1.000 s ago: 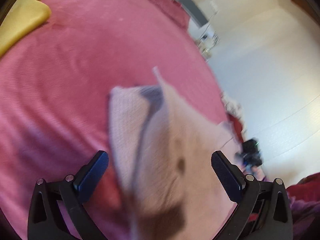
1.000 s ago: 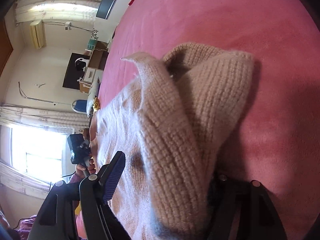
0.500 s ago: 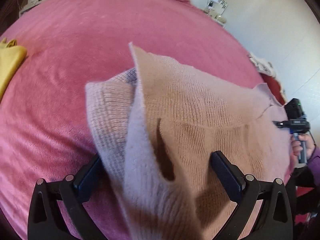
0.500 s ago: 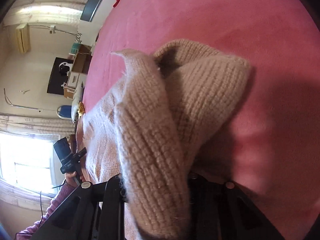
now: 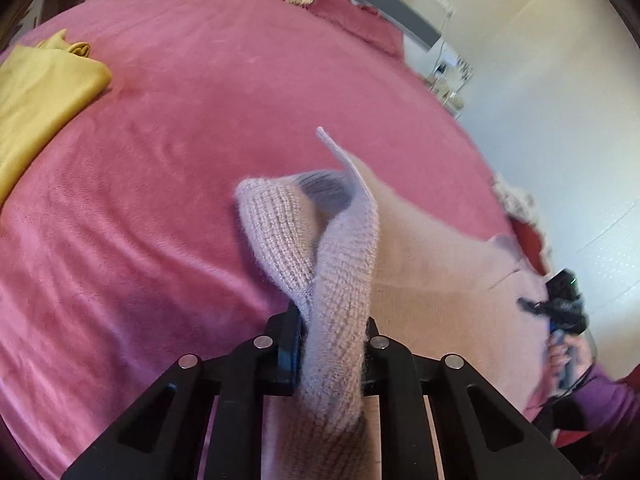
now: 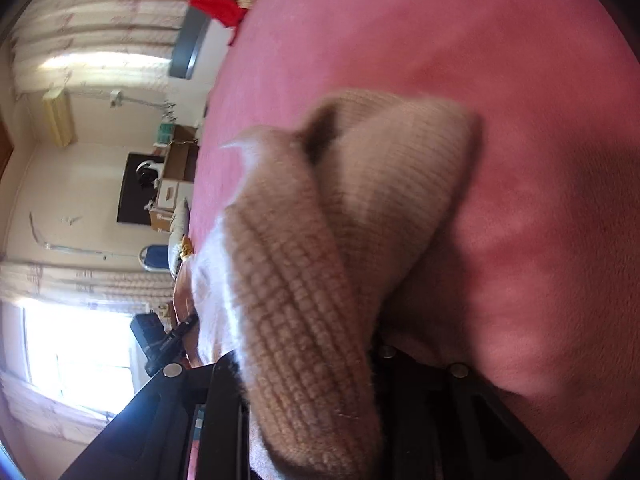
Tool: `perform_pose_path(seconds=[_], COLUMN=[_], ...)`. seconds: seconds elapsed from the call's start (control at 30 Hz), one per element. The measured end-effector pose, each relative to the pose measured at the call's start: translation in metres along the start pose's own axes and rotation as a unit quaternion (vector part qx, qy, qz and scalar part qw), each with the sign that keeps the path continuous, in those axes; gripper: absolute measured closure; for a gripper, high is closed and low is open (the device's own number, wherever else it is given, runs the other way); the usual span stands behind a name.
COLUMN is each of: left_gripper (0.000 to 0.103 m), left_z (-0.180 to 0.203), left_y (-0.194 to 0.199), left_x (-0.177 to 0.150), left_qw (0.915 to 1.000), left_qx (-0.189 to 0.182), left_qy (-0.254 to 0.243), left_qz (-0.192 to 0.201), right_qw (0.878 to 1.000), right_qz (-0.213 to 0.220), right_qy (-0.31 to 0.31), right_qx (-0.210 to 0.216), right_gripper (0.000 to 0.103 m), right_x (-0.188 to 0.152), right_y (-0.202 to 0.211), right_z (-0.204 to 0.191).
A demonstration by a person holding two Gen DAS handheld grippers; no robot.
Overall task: Fold clothes
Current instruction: 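Lift the sweater with both grippers and carry it onto the yellow garment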
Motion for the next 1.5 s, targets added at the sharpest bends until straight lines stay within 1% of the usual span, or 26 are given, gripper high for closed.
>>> perform_pose_path(seconds=[0.1, 0.27, 0.4, 0.53, 0.6, 0.67, 0.73, 0.83, 0.93, 0.97, 1.0, 1.07, 1.17, 1.23, 1.3, 1.37, 1.4, 1.43, 1.47, 1.5], left_gripper=[0.088, 0.088, 0.088, 0.088, 0.088, 0.088, 0.088, 0.088, 0.088, 0.088, 0.088, 0.088, 0.088, 0.088, 0.087, 0.087, 0.086, 0.086, 0.085, 0.083], left_z=[0.009, 0.007, 0.002, -0.003, -0.005, -0.021, -0.041, -0.080, -0.132, -0.150, -0.168, -0.212, -0.284, -0.336, -0.381, -0.418, -0.430, -0.442, -0.448, -0.451], left_y=[0.022, 0.074, 0.118, 0.162, 0.184, 0.217, 0.254, 0.308, 0.363, 0.375, 0.385, 0.402, 0.406, 0.394, 0.381, 0.368, 0.364, 0.360, 0.356, 0.354], left_x=[0.000, -0.002, -0.004, -0.005, -0.006, -0.008, -0.005, -0.001, 0.007, 0.009, 0.012, 0.017, 0.022, 0.022, 0.018, 0.009, 0.006, 0.003, 0.001, 0.000], left_qw=[0.9989, 0.9937, 0.9864, 0.9763, 0.9703, 0.9649, 0.9598, 0.9489, 0.9325, 0.9269, 0.9214, 0.9104, 0.8943, 0.8822, 0.8665, 0.8480, 0.8397, 0.8317, 0.8291, 0.8300], left_qx=[-0.040, -0.096, -0.140, -0.184, -0.205, -0.211, -0.205, -0.191, -0.168, -0.159, -0.150, -0.125, -0.081, -0.059, -0.046, -0.046, -0.053, -0.061, -0.062, -0.057], left_qy=[0.010, 0.027, 0.041, 0.056, 0.063, 0.073, 0.077, 0.091, 0.115, 0.126, 0.138, 0.167, 0.224, 0.277, 0.335, 0.381, 0.395, 0.405, 0.409, 0.411], left_qz=[0.020, 0.052, 0.076, 0.100, 0.112, 0.139, 0.175, 0.234, 0.298, 0.315, 0.331, 0.358, 0.379, 0.376, 0.367, 0.365, 0.370, 0.375, 0.376, 0.373], right_qw=[0.999, 0.995, 0.990, 0.983, 0.978, 0.972, 0.965, 0.954, 0.944, 0.941, 0.939, 0.935, 0.936, 0.938, 0.938, 0.940, 0.944, 0.949, 0.953, 0.957], right_qz=[0.030, 0.046, 0.035, 0.021, 0.010, -0.004, -0.021, -0.049, -0.079, -0.089, -0.094, -0.115, -0.156, -0.186, -0.210, -0.219, -0.216, -0.209, -0.209, -0.209], right_qy=[0.010, 0.054, 0.097, 0.141, 0.163, 0.190, 0.213, 0.239, 0.244, 0.244, 0.246, 0.248, 0.232, 0.231, 0.233, 0.235, 0.231, 0.225, 0.212, 0.196], right_qx=[0.043, 0.075, 0.093, 0.117, 0.130, 0.139, 0.152, 0.177, 0.206, 0.216, 0.220, 0.224, 0.215, 0.182, 0.149, 0.113, 0.091, 0.068, 0.051, 0.037], right_gripper=[0.083, 0.083, 0.083, 0.083, 0.083, 0.083, 0.083, 0.083, 0.083, 0.083, 0.083, 0.083, 0.083, 0.083, 0.083, 0.083, 0.082, 0.078, 0.074, 0.071], right_x=[0.004, 0.013, 0.020, 0.029, 0.036, 0.045, 0.051, 0.066, 0.081, 0.085, 0.087, 0.087, 0.091, 0.089, 0.080, 0.077, 0.081, 0.086, 0.092, 0.098], right_y=[0.011, 0.042, 0.041, 0.033, 0.023, 0.003, -0.024, -0.087, -0.170, -0.199, -0.220, -0.276, -0.375, -0.453, -0.510, -0.558, -0.573, -0.585, -0.593, -0.599], right_z=[-0.024, -0.078, -0.144, -0.210, -0.245, -0.283, -0.319, -0.377, -0.426, -0.441, -0.447, -0.460, -0.462, -0.459, -0.444, -0.426, -0.416, -0.404, -0.391, -0.377])
Point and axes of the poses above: each gripper's, at about its wrist camera, not at the fingertips, and y roughly against the way its jaws point, z to its right, x to its top, the point moved 4 cm from there along -y, roughly the way its jaws point, and after that the axes turned 14 degrees about y, right-handed, at the moved point
